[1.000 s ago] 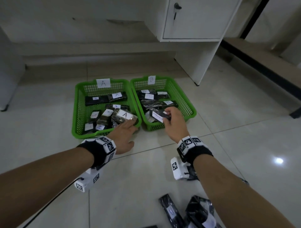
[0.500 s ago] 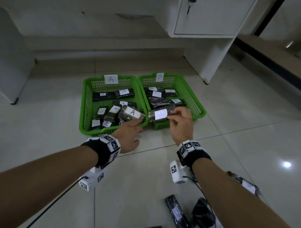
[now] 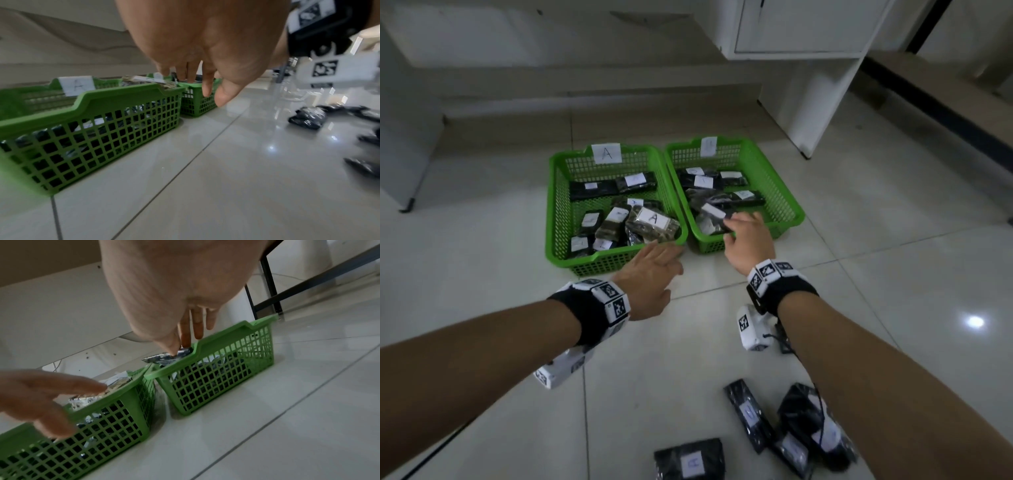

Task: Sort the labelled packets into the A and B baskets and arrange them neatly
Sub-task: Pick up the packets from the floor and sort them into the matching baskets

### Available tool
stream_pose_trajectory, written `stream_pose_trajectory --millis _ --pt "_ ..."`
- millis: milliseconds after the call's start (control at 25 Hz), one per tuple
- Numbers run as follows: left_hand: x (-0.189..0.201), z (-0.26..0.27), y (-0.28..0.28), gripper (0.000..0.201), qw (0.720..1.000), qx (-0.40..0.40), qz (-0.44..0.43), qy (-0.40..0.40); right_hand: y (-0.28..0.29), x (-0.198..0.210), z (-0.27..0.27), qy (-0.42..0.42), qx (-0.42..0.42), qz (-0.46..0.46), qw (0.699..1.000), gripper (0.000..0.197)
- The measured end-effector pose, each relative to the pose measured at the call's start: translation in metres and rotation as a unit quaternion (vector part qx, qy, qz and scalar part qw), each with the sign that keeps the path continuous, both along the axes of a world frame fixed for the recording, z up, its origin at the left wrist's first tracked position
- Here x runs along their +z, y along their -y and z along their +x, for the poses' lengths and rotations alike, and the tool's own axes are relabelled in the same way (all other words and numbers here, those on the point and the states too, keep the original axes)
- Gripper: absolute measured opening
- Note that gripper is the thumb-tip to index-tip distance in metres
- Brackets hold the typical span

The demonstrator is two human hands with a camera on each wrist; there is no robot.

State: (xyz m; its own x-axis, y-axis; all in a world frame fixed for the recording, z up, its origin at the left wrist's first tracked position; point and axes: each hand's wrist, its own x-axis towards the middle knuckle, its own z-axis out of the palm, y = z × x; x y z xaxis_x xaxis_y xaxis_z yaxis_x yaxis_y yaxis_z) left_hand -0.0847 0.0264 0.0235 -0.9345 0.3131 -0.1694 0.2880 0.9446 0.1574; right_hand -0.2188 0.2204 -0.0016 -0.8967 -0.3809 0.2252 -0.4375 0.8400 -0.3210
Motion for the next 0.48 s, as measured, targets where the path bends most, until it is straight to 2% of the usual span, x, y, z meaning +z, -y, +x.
stream_pose_trajectory --millis 80,200,320,400,480 --pt "0.001 0.016 -0.012 0.033 0.998 -0.056 0.037 -0.002 -0.010 0.009 0.010 0.016 -0.025 0.001 1.000 0.043" --pt "-0.006 0.038 -0.045 0.026 0.984 -0.166 0.056 0.043 -0.052 0.008 0.039 0.071 -0.049 -0.028 0.996 0.042" --pt "-0.017 0.048 -0.084 0.030 0.961 -0.264 0.020 0.073 -0.117 -0.006 0.082 0.145 -0.126 -0.025 0.981 0.041" --pt "-0.024 0.049 -0.111 0.036 0.945 -0.310 -0.014 0.102 -0.160 -0.014 0.112 0.184 -0.203 -0.013 0.962 0.042" --pt "-0.029 0.050 -0.135 0.044 0.926 -0.351 -0.062 0.125 -0.189 -0.020 0.137 0.216 -0.244 -0.020 0.945 0.044"
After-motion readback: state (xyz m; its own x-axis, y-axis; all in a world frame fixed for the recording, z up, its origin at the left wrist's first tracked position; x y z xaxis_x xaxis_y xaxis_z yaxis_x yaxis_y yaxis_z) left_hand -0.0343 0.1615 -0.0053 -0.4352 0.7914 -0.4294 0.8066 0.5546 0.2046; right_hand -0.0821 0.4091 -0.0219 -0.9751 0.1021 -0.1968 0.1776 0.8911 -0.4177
